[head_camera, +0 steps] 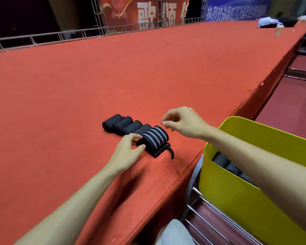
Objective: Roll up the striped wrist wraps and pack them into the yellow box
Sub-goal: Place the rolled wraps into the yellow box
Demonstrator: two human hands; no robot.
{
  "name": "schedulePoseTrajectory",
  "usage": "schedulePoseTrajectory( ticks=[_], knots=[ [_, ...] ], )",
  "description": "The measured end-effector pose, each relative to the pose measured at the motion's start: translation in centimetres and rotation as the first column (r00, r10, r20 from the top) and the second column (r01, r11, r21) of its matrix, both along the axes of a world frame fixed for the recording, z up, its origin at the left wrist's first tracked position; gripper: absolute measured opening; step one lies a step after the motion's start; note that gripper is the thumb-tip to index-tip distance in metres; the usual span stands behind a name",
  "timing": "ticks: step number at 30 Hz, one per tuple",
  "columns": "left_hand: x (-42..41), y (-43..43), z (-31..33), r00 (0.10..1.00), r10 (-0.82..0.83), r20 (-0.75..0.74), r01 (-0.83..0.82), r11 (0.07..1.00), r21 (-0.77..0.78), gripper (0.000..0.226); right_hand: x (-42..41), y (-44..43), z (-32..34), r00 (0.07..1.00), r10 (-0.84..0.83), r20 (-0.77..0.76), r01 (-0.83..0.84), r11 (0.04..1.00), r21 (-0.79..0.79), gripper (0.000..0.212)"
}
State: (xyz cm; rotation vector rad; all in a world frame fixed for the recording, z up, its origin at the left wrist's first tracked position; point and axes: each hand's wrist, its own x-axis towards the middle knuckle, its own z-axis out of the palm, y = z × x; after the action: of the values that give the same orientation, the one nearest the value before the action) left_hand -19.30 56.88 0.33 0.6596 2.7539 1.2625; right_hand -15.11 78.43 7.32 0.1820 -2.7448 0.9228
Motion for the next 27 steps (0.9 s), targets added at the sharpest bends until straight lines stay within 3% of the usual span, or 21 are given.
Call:
schedulePoseTrajectory(
  ticks=[3,8,12,18,22,27],
  knots=[
    [-2.3,1.9,-1.0,0.998,0.006,-0.062,-0.009,0.999,-0.049,0.035,-1.8,0.6,-0.9,1.0,-0.005,0.016,0.006,1.0,-0.025,0.007],
    [-3.9,5.0,-1.8,0.993,0.08,-0.086,-0.104,0.938,-0.33,0.06,-2.2,1.9,-1.1,0.999,-0.037,0.013,0.038,0.996,-0.075,0.007],
    [-3.2,6.3,-2.1,0.99,0.044,-0.133,-0.087,0.936,-0.34,0.066,-1.7,2.8,-1.0,0.998,-0.061,0.018,0.062,0.993,-0.101,0.007],
    [-0.6,6.3,-1.3,0.992,-0.037,-0.118,0.013,0.981,-0.192,0.06,0.2,2.5,-0.2,0.998,-0.065,0.028,0.067,0.994,-0.092,0.006],
    [0.9,4.2,-0.4,0.993,-0.005,-0.12,0.0,0.999,-0.046,0.062,1.1,1.5,0.2,0.997,-0.07,0.044,0.073,0.995,-0.072,0.006],
    [1.3,-2.8,-0.6,0.991,0.079,0.108,-0.1,0.975,0.198,0.07,0.5,-0.3,-0.2,0.993,-0.078,0.088,0.083,0.996,-0.045,0.007]
  ],
)
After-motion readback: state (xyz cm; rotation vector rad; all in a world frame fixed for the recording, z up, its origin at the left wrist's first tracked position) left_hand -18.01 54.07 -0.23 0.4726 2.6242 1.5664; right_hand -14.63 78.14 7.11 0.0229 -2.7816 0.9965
